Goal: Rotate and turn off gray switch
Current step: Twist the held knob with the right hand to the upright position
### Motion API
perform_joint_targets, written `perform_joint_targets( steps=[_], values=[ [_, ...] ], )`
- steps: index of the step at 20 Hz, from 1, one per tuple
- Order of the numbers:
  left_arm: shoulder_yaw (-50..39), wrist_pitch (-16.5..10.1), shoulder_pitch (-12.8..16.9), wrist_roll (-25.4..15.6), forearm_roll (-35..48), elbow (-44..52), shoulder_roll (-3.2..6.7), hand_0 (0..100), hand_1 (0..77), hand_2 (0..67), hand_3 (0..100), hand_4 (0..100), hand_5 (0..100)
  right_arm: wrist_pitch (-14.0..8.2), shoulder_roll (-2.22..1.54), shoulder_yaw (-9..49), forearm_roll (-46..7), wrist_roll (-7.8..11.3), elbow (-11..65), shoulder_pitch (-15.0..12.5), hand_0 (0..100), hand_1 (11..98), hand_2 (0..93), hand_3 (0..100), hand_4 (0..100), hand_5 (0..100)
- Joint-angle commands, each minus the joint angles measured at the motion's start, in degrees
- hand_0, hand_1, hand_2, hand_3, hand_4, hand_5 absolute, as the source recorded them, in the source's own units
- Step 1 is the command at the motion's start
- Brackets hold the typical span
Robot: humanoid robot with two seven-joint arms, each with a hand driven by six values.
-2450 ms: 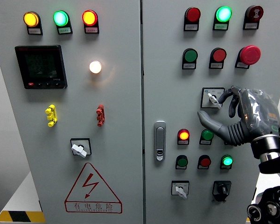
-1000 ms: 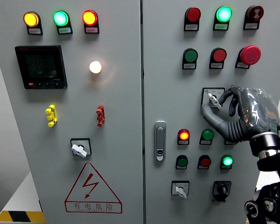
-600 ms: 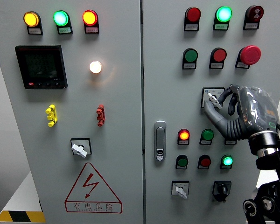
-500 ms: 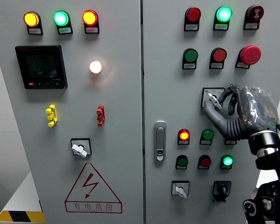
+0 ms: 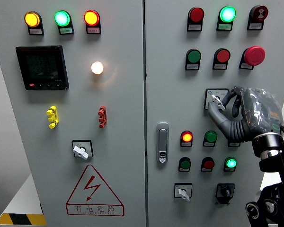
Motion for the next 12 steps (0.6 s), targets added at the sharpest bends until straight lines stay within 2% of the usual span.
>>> perform_joint_targets(
  steps=[1,12],
  values=[
    [0.0,0.0,0.0,0.0,0.0,0.0,0.0,0,0.0,13.1,18,10,12,-0.1,0.0,0.1,0.0,-0.09,0.0,0.0,41,35.1,66.7,92,98,93],
    [0.0,0.0,0.0,0.0,0.0,0.0,0.0,0,0.0,13.1,18,10,12,-0.1,0.0,0.0,0.0,-0.17,0.0,0.2,43,33.0,69.9,92,97,94]
  ],
)
